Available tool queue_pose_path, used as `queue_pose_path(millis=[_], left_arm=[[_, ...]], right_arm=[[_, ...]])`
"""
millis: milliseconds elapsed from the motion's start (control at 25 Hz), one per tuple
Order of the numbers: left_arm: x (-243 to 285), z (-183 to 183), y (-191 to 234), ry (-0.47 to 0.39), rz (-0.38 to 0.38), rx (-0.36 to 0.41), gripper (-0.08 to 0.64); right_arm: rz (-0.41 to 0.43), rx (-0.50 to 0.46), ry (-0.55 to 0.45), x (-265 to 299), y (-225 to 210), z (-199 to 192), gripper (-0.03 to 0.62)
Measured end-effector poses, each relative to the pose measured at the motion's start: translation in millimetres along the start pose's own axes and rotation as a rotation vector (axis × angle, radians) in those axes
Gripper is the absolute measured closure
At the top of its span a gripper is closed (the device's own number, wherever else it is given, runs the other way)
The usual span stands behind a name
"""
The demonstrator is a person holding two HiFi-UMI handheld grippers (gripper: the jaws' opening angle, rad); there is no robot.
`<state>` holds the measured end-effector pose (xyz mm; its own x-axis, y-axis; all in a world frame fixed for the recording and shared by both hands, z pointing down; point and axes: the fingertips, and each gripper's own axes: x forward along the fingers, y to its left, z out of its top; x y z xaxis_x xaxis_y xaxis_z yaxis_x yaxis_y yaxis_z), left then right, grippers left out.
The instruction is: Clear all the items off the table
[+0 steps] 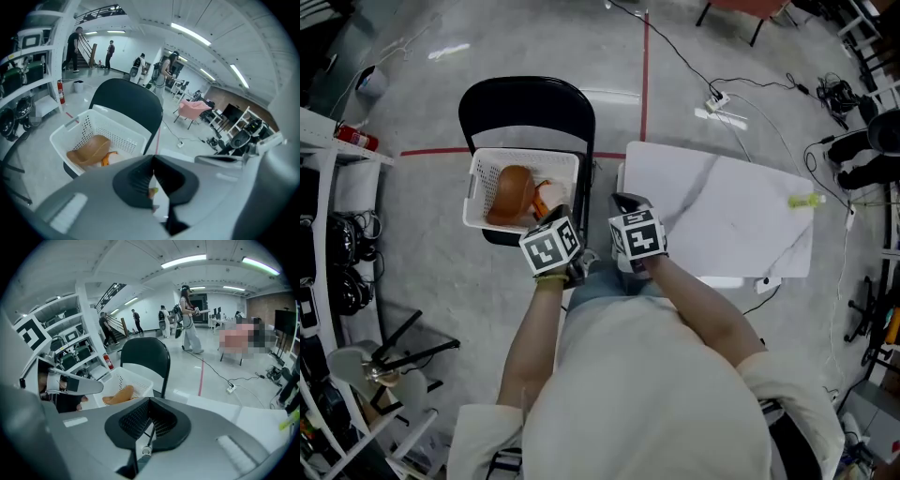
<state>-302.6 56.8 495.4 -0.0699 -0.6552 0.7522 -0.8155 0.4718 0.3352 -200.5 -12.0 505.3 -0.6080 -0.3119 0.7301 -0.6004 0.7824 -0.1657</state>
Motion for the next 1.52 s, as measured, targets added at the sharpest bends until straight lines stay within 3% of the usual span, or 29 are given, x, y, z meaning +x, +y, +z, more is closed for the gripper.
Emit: queue_pose_path(millis=[600, 1080, 1520], left_arm=[[1.7, -78.5, -171.7, 0.047, -0.137, 0.185, 0.551], [7.1, -148.5, -284.9, 0.113, -0.248, 0.324, 0.551], [16.7, -187.7, -378.7, 0.18, -0.345, 0.448, 0.551]], right_arm=[[-0.156, 0.159, -0.062, -123.6, -131.9, -90.6, 0.592], [-0.307, 0.311, -0.107, -215.3, -224.5, -174.8, 0.592], [-0.457, 0.472, -0.11, -289.4, -295.1, -245.2, 0.592]])
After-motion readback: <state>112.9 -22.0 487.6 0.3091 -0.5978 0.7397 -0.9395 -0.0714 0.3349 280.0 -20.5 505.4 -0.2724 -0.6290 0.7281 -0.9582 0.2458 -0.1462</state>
